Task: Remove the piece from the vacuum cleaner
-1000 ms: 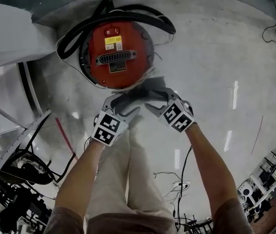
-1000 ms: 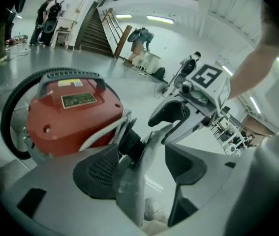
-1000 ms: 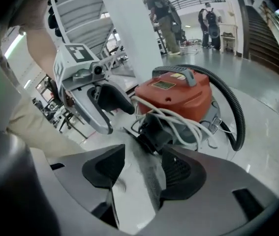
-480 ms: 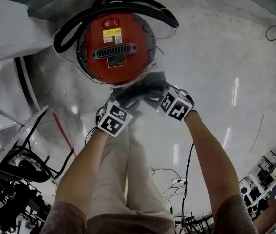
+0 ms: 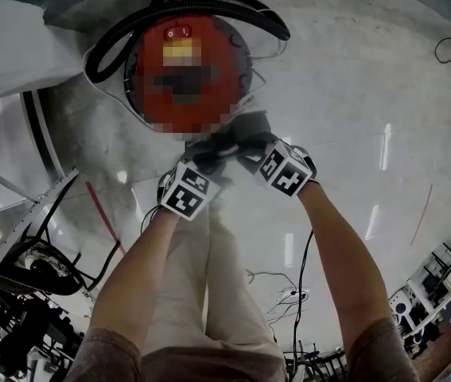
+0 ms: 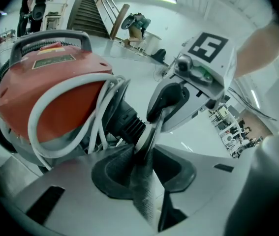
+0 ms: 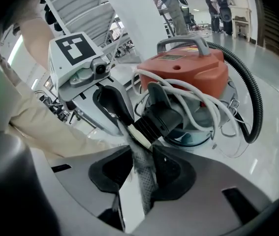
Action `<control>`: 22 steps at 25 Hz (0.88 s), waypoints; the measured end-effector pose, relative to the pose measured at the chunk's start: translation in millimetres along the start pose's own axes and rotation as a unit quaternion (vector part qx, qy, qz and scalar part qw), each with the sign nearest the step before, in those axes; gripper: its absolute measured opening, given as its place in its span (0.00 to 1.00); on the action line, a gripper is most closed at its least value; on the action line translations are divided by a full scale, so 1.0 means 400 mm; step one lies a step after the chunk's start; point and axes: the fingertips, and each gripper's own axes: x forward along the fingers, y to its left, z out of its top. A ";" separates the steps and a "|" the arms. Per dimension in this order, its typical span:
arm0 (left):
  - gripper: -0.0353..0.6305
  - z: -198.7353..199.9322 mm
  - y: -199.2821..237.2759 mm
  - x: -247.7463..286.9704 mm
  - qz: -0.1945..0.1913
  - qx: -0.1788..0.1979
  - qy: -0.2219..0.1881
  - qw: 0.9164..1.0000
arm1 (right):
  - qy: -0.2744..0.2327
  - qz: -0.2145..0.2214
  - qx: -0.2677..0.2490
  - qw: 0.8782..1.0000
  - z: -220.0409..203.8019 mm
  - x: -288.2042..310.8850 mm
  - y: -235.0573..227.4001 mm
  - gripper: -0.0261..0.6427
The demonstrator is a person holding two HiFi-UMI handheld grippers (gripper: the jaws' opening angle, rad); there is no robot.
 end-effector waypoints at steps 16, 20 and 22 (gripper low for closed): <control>0.13 -0.051 -0.055 -0.012 -0.033 0.041 0.055 0.997 | 0.024 -0.022 0.034 0.999 -0.056 0.016 0.064 0.11; 0.12 -0.087 -0.109 -0.018 -0.049 0.053 0.056 0.996 | 0.006 -0.027 0.058 0.998 -0.096 0.010 0.121 0.11; 0.12 -0.082 -0.118 -0.035 -0.053 0.059 0.051 0.996 | -0.014 -0.032 0.077 0.996 -0.090 -0.009 0.136 0.11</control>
